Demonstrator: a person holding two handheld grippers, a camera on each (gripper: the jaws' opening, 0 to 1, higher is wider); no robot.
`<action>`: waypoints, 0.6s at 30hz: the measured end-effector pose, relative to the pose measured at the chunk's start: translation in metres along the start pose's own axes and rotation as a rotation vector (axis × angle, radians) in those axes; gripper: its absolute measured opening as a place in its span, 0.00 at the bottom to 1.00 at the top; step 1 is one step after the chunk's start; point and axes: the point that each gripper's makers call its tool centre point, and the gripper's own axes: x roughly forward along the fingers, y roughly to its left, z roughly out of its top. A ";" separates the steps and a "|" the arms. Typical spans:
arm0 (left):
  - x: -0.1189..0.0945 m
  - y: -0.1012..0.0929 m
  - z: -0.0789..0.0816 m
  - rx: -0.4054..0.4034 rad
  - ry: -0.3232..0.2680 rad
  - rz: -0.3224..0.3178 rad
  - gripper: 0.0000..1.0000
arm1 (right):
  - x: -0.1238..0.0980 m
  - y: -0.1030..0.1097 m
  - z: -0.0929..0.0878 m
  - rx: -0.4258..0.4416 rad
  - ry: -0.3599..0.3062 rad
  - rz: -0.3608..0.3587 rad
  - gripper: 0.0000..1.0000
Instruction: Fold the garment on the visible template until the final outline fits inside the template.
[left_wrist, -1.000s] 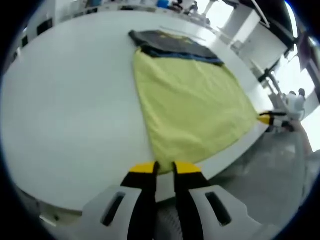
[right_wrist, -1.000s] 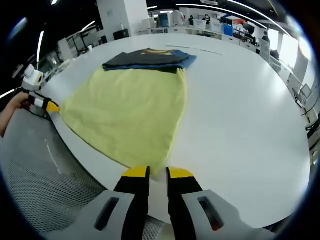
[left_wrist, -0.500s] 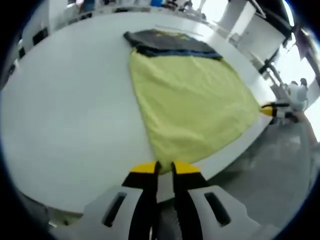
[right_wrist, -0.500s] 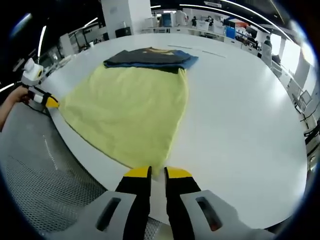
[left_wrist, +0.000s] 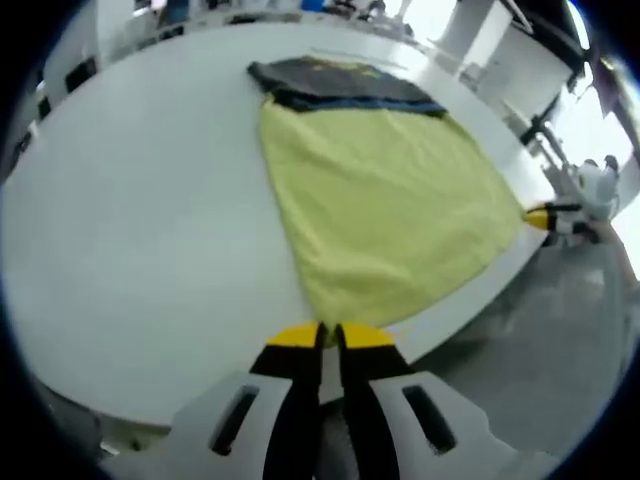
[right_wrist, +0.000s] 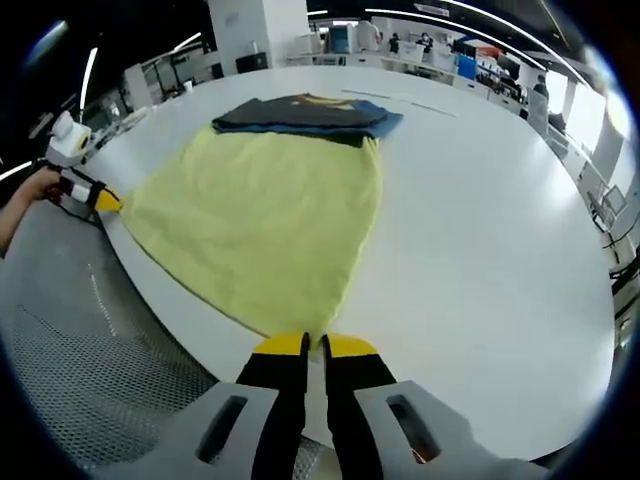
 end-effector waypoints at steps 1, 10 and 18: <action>0.000 0.000 0.000 0.000 0.001 0.000 0.02 | 0.000 0.000 0.000 -0.001 0.001 0.000 0.06; -0.002 -0.001 0.000 0.000 -0.003 0.002 0.00 | -0.001 0.000 -0.001 -0.007 0.008 0.004 0.03; -0.005 -0.003 0.002 0.003 -0.021 -0.006 0.00 | -0.004 0.001 0.001 0.007 0.007 0.010 0.03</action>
